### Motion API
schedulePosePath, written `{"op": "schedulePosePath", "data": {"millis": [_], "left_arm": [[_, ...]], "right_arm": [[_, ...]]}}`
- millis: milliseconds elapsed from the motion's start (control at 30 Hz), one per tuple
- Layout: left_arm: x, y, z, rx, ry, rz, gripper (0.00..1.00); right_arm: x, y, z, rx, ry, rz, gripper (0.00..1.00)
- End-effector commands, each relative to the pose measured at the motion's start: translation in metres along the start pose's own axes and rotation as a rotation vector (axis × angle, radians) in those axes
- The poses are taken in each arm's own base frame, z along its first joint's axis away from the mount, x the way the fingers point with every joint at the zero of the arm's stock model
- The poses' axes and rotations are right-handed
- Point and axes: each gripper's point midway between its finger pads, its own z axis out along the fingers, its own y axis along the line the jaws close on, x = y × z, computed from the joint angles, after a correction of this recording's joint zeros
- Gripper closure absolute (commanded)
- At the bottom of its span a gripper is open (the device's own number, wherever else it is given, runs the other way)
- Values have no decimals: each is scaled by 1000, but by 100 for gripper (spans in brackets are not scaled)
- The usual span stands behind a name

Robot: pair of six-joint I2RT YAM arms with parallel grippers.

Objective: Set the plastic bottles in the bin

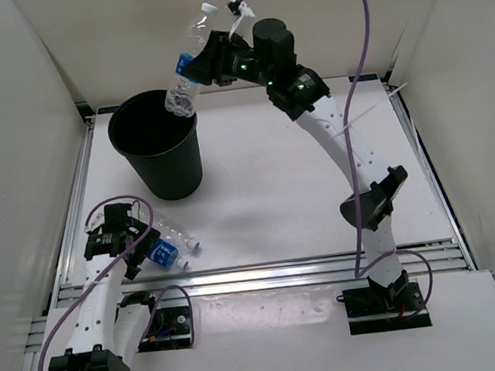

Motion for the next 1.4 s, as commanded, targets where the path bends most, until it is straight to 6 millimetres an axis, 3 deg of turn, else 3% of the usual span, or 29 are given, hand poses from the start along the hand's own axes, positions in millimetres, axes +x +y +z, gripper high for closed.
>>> {"op": "schedulePosePath", "data": {"millis": [0,33,67,100,133,167,200,233,267,300,333,367,400,433,500,533,567,633,700,767,800,933,1033,1100,1167,1300,1333,1367], "left_arm": [[-3,-13,-2,24,6,47,0],[-4,-11,0,11,4,48,0],[-4,-15,0,26,-2,55,0],[-3,-14,1,17,4,66,0],[-3,-17,1,28,1,73,0],[-3,-17,3,20,7,75,0],[-3,-17,3,20,7,75,0],[1,-13,6,4,19,79,0],[1,-13,6,4,19,79,0],[1,-13,6,4,19,79,0],[0,-14,4,14,12,77,0],[2,-11,6,10,14,78,0],[1,-13,6,17,9,62,0],[4,-10,9,8,16,64,0],[6,-12,10,18,22,53,0],[9,-9,13,3,33,56,0],[9,-10,17,7,30,55,0],[9,-12,22,9,29,55,0],[8,-9,29,-20,16,22,0],[3,-5,35,-43,-12,-6,0],[6,-2,40,-53,-6,-3,0],[9,7,54,-86,-19,-36,0],[13,7,55,-95,0,-67,23],[8,6,43,-120,2,-89,32],[-4,1,28,-112,-33,-114,34],[-47,-30,-31,15,-140,-168,37],[-70,-51,-60,124,-208,-201,38],[-82,-62,-75,181,-244,-218,38]], "right_arm": [[25,-62,50,103,-44,-83,50],[11,-41,54,55,-87,-133,41],[25,-51,68,67,-77,-161,27],[26,-39,76,42,-115,-244,0],[28,-32,77,34,-121,-286,0],[2,3,62,-6,-185,-340,0],[-2,37,46,-16,-188,-369,0],[-24,65,23,-11,-250,-409,0],[-93,121,-59,4,-445,-417,0],[-78,133,-63,-7,-477,-423,0],[-117,167,-130,-32,-612,-429,0],[-129,173,-148,-10,-656,-443,0],[-134,166,-160,57,-637,-445,0],[-163,187,-193,49,-725,-432,0],[-175,191,-226,111,-760,-451,0],[-171,186,-229,140,-748,-451,0],[-153,170,-214,181,-684,-463,0],[-136,162,-217,185,-606,-397,0],[-142,168,-234,168,-610,-346,0],[-134,169,-229,150,-577,-316,0],[-139,175,-242,128,-596,-303,0],[-133,177,-244,109,-568,-294,0],[-128,174,-244,117,-546,-290,0],[-120,168,-237,135,-517,-308,0],[-113,162,-231,152,-490,-332,0],[-81,129,-211,260,-367,-377,0],[-73,124,-207,274,-336,-384,0],[-63,116,-195,294,-293,-404,0]]}}
